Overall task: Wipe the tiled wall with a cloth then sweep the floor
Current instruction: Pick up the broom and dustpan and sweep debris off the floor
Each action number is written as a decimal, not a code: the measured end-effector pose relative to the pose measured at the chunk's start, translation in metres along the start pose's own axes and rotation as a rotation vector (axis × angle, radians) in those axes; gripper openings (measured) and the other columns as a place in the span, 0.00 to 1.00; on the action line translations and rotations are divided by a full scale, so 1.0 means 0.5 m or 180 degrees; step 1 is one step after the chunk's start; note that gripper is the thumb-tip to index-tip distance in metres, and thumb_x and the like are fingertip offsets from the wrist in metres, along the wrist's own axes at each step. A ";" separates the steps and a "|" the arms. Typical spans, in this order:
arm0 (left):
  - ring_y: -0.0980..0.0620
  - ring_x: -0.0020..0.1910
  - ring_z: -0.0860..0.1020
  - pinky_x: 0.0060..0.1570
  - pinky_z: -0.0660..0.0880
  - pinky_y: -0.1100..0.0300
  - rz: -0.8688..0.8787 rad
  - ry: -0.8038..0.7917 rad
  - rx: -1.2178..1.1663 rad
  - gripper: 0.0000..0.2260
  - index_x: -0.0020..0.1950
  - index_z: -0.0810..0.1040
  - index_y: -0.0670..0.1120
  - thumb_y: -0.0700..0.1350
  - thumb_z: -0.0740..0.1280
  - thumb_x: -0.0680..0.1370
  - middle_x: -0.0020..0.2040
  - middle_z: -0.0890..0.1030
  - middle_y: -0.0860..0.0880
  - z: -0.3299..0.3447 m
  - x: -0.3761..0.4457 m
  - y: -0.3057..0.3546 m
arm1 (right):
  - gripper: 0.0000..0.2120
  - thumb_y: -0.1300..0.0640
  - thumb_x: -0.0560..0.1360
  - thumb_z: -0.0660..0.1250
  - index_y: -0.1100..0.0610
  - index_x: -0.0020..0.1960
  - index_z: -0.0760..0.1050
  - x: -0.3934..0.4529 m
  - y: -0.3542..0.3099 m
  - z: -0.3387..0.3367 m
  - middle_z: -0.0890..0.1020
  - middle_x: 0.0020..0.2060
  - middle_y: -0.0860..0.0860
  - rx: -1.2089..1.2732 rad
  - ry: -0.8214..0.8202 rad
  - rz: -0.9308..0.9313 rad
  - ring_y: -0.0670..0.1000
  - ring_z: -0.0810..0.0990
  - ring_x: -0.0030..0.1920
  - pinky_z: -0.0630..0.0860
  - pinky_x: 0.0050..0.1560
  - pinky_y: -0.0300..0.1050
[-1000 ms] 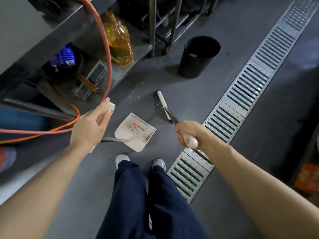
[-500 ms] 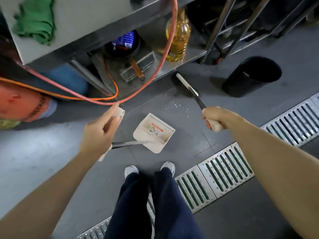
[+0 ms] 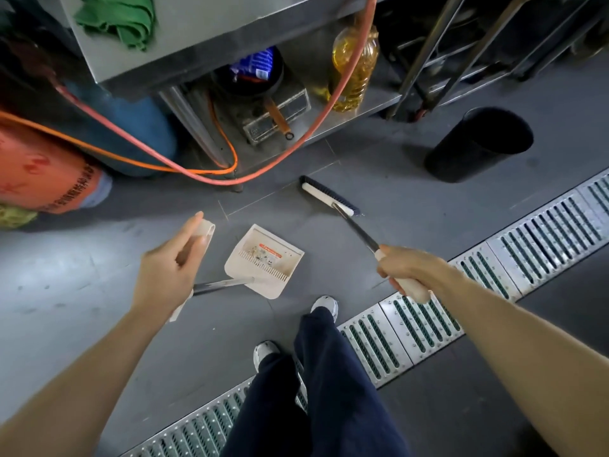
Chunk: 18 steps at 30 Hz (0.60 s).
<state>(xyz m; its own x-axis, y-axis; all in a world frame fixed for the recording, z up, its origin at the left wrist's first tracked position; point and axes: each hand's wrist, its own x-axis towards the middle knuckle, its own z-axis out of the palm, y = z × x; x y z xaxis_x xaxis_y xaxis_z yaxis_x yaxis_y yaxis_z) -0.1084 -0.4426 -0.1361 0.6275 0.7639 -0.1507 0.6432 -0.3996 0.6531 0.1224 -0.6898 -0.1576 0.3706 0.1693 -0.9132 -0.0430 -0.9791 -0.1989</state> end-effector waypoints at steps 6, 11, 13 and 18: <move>0.56 0.28 0.67 0.31 0.65 0.71 0.0012 0.0028 0.0053 0.16 0.67 0.72 0.56 0.49 0.60 0.79 0.28 0.65 0.47 -0.072 -0.042 -0.077 | 0.16 0.66 0.75 0.59 0.65 0.63 0.71 -0.073 -0.054 0.033 0.71 0.21 0.55 0.0829 0.0308 0.0008 0.50 0.67 0.18 0.65 0.20 0.35; 0.58 0.27 0.67 0.30 0.64 0.75 -0.0013 0.0081 0.0068 0.16 0.67 0.72 0.55 0.48 0.60 0.80 0.27 0.64 0.47 -0.127 -0.092 -0.139 | 0.17 0.66 0.76 0.57 0.65 0.64 0.70 -0.106 -0.125 0.131 0.72 0.26 0.57 0.0519 0.0385 -0.0219 0.53 0.69 0.24 0.67 0.27 0.41; 0.58 0.27 0.67 0.31 0.64 0.74 0.0071 0.0112 0.0130 0.16 0.68 0.72 0.54 0.47 0.60 0.80 0.26 0.63 0.47 -0.149 -0.118 -0.167 | 0.14 0.66 0.76 0.57 0.65 0.60 0.71 -0.110 -0.144 0.185 0.72 0.26 0.57 0.0540 0.0337 -0.0254 0.52 0.69 0.23 0.67 0.25 0.39; 0.54 0.28 0.65 0.31 0.63 0.71 -0.0050 0.0139 0.0160 0.15 0.66 0.74 0.51 0.46 0.61 0.79 0.26 0.63 0.47 -0.197 -0.184 -0.249 | 0.07 0.66 0.75 0.57 0.63 0.51 0.71 -0.119 -0.175 0.323 0.73 0.26 0.57 0.0224 0.0032 -0.0278 0.53 0.70 0.25 0.69 0.28 0.43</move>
<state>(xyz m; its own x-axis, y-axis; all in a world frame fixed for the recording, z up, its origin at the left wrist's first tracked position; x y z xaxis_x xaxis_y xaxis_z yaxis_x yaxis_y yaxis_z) -0.2893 -0.4133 -0.1304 0.5981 0.7912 -0.1274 0.6749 -0.4115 0.6125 -0.0456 -0.5960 -0.1432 0.3851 0.2523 -0.8877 -0.0751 -0.9502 -0.3026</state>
